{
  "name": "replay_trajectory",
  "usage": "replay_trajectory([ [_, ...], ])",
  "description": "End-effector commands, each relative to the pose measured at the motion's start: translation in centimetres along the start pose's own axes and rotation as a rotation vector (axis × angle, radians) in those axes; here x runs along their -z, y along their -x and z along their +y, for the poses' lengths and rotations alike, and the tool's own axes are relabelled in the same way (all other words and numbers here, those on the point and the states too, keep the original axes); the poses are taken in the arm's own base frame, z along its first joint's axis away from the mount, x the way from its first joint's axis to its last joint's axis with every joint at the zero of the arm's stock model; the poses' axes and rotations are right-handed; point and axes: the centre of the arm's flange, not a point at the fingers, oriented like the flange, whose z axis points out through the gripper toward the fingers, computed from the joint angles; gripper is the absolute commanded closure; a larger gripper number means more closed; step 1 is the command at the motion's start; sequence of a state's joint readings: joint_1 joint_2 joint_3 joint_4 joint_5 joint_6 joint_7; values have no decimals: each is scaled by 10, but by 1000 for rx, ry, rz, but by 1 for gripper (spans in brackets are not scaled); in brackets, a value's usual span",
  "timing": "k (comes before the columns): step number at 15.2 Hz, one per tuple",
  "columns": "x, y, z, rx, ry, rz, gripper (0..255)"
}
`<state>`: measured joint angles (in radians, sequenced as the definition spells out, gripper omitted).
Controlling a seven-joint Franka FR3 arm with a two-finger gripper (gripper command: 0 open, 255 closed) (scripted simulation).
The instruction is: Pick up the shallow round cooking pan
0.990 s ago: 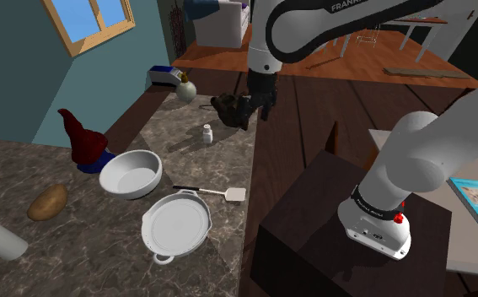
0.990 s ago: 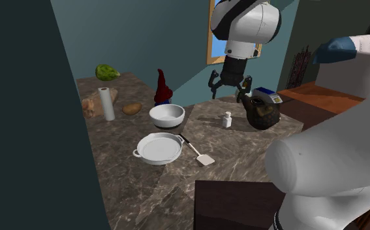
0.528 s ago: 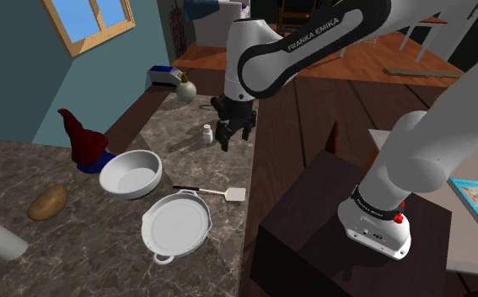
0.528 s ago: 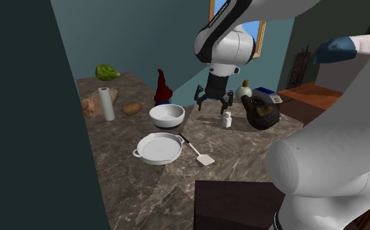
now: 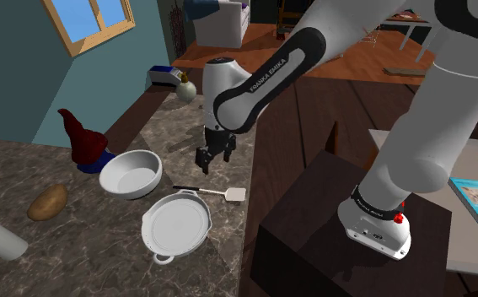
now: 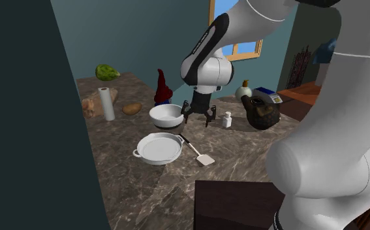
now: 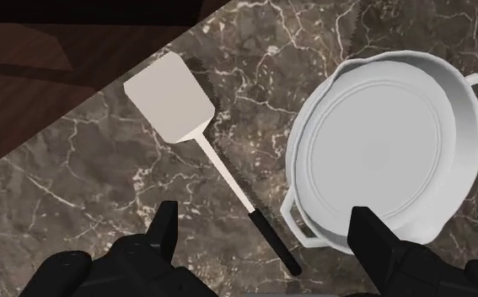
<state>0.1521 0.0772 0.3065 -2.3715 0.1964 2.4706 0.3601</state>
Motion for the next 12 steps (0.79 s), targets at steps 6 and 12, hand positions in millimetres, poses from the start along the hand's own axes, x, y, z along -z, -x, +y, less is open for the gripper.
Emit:
replay_trajectory([
  [6, -78, -29, -42, 2, -7, -11, 0],
  [12, -118, -39, -53, 3, -9, -14, 0],
])
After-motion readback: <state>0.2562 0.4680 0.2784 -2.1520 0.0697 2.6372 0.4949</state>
